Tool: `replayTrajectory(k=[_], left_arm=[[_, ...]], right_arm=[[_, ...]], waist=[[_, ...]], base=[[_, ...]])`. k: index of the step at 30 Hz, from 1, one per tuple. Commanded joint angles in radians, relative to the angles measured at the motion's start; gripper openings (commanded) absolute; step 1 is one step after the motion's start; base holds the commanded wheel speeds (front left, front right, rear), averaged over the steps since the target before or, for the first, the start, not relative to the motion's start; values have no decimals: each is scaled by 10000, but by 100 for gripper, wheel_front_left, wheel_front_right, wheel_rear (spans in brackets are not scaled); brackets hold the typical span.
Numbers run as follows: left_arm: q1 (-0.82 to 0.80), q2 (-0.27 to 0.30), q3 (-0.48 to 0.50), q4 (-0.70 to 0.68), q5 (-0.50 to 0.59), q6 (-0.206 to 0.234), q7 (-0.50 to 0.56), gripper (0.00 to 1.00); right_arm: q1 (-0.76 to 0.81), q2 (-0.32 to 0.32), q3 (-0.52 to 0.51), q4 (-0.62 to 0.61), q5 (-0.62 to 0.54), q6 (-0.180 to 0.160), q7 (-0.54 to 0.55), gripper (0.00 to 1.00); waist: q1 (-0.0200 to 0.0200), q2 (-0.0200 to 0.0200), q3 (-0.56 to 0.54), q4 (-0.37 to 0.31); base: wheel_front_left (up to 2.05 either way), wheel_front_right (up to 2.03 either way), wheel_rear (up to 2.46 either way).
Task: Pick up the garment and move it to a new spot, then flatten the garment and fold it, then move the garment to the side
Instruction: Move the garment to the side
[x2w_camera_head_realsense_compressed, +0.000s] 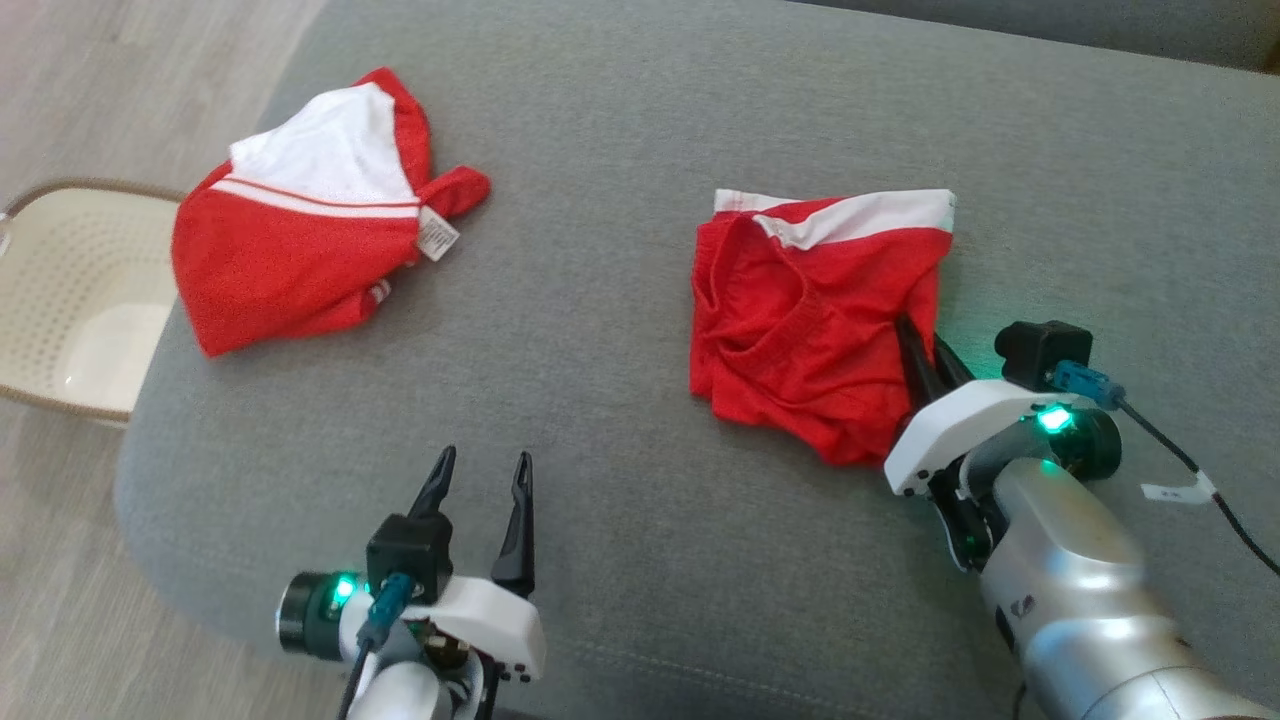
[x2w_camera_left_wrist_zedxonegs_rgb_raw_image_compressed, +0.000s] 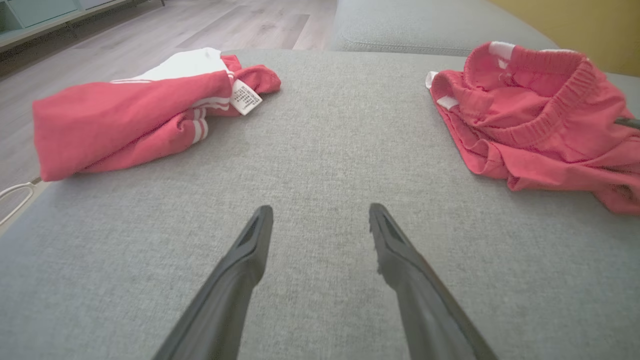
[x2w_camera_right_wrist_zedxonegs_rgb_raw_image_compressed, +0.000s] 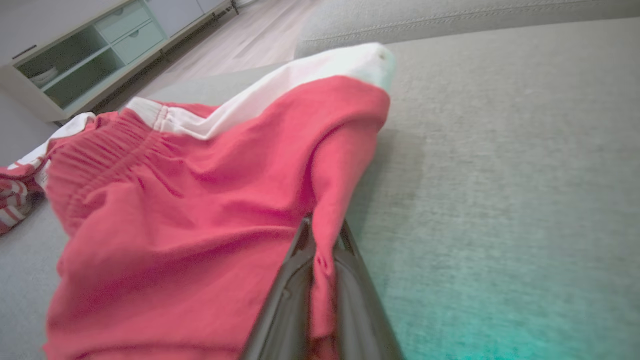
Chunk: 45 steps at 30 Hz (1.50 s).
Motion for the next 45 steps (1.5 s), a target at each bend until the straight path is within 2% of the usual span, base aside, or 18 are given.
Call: replayTrajectory(k=[1, 6, 13, 14, 21, 26, 31, 37, 40, 41, 45], left_arm=[[-428, 74, 374, -318, 58, -59, -53, 100], [-407, 74, 529, -283, 116, -122, -53, 100], [-750, 74, 586, -230, 177, -236, -53, 100], [-750, 74, 586, -230, 177, -236, -53, 100], [-1318, 74, 582, -128, 315, -358, -53, 100], [-1591, 74, 525, -28, 436, -503, -53, 100], [-1785, 74, 429, 35, 547, -614, -53, 100], [-1891, 74, 412, 90, 681, -745, -53, 100], [-1913, 74, 451, 57, 739, -773, -53, 100], [-1924, 74, 475, 35, 778, -806, -53, 100], [-1936, 74, 499, -30, 831, -865, -53, 100]], right_arm=[[-154, 101, 8, -212, -107, -7, -92, 0], [-3, 98, -396, -537, -625, -7, -93, 0], [220, 98, -528, -879, -1002, -7, -94, 0], [220, 98, -528, -879, -1002, -7, -94, 0], [234, 99, -393, -1312, -831, -7, -94, 0], [223, 100, -187, -1480, -577, -7, -95, 0], [50, 100, -218, -1447, -568, -7, -95, 0], [-641, -116, -812, -1217, -1320, -7, -95, 0], [-1115, -567, -1256, -1009, -1757, -7, -95, 0], [-1456, -1021, -1639, -734, -2067, -7, -95, 0], [-2092, -2028, -2603, 32, -2609, -7, -95, 0]], waist=[[0, 0, -83, -248], [0, 0, -278, -1289], [0, 0, -179, -3570], [0, 0, -179, -3570], [0, 0, 123, -5764], [0, 0, 345, -6735], [0, 0, 622, -7035], [0, 0, 967, -6744], [0, 0, 1099, -6412], [0, 0, 1182, -6158], [0, 0, 1331, -5643]], base=[[0, 0, 0], [0, 0, 0], [0, 0, 0], [0, 0, 0], [0, 0, 0], [0, 0, 0], [0, 0, 0], [0, 0, 0], [0, 0, 0], [0, 0, 0], [0, 0, 0]])
